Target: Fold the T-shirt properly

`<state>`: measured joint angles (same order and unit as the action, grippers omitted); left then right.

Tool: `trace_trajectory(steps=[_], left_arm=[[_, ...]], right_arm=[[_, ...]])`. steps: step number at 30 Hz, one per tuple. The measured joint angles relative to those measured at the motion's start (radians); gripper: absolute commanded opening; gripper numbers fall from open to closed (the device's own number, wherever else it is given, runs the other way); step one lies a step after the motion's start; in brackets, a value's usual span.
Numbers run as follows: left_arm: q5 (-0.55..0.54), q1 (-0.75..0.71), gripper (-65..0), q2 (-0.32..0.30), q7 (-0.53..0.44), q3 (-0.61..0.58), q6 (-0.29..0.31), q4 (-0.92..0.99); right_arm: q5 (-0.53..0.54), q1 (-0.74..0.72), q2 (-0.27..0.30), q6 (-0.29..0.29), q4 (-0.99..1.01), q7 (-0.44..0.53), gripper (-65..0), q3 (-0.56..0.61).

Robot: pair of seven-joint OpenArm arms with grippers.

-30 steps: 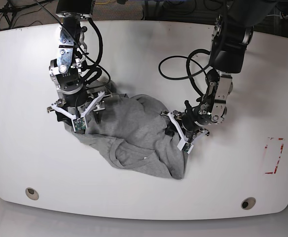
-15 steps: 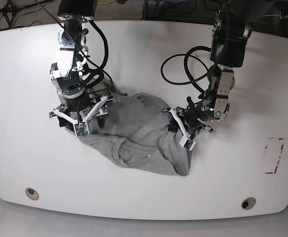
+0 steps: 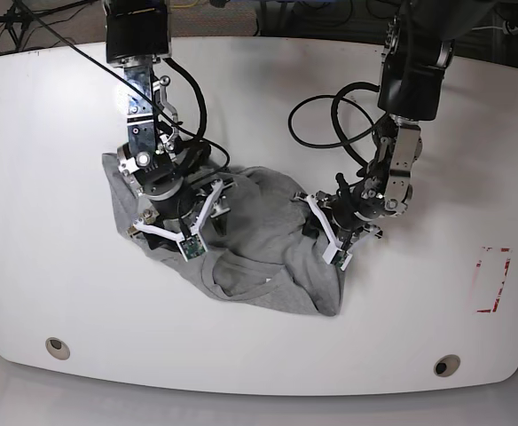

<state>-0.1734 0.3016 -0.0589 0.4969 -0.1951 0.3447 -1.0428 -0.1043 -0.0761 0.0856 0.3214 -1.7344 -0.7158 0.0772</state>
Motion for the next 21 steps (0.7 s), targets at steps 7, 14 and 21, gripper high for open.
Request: trace_trajectory(steps=[7, 14, 21], left_arm=[[0.0, 0.0, -49.3, 0.0, 0.0, 0.0, 0.0, 0.0], [-0.002, -0.002, -49.3, -0.003, -0.001, 0.0, 0.0, -0.001], [-0.01, -0.002, -49.3, -0.015, -0.005, -0.005, 0.006, -0.001]], right_arm=[[-0.033, -0.056, 0.008, -0.004, 0.108, 0.063, -24.1, 0.022], [-0.162, -0.094, 0.001, 0.002, 0.23, 0.119, -24.1, 0.039], [-0.181, -0.13, -0.001, 0.003, 0.317, 0.165, -24.1, 0.04]])
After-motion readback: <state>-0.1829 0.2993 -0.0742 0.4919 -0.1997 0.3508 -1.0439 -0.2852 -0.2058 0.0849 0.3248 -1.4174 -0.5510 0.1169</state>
